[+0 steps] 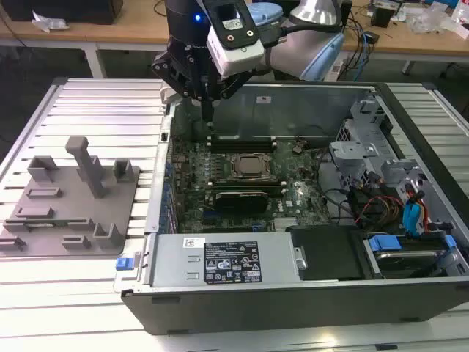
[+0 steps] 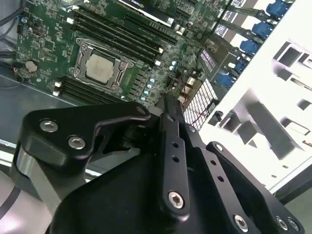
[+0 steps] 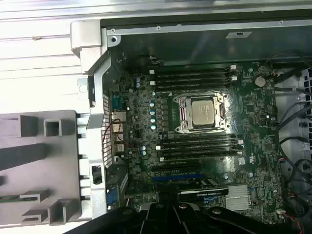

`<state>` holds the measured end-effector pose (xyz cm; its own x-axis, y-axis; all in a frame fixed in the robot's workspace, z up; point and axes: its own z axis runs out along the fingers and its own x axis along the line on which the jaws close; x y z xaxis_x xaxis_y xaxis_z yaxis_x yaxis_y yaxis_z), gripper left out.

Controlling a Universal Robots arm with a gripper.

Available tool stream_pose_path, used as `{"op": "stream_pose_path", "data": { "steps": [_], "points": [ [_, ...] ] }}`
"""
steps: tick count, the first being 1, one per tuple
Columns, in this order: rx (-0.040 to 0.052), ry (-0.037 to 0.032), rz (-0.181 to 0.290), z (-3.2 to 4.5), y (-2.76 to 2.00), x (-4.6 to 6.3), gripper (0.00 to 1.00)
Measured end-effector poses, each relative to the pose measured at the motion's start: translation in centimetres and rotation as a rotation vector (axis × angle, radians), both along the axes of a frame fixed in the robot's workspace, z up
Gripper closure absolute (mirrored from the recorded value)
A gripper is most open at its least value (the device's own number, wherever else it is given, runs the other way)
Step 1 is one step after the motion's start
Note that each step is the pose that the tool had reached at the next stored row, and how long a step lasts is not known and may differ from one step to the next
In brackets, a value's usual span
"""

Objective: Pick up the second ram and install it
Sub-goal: 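Reach for the second ram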

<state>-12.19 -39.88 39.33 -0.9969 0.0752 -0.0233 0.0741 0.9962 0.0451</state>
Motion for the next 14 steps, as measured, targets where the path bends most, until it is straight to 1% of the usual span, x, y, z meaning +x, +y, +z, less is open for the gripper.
{"op": "stream_pose_path", "data": {
  "steps": [9,14],
  "points": [
    [0.0000,-0.0001,0.000,0.00,0.00,-0.01,0.92],
    [0.0000,0.0000,0.000,0.00,0.01,-0.38,0.92]
  ]
}}
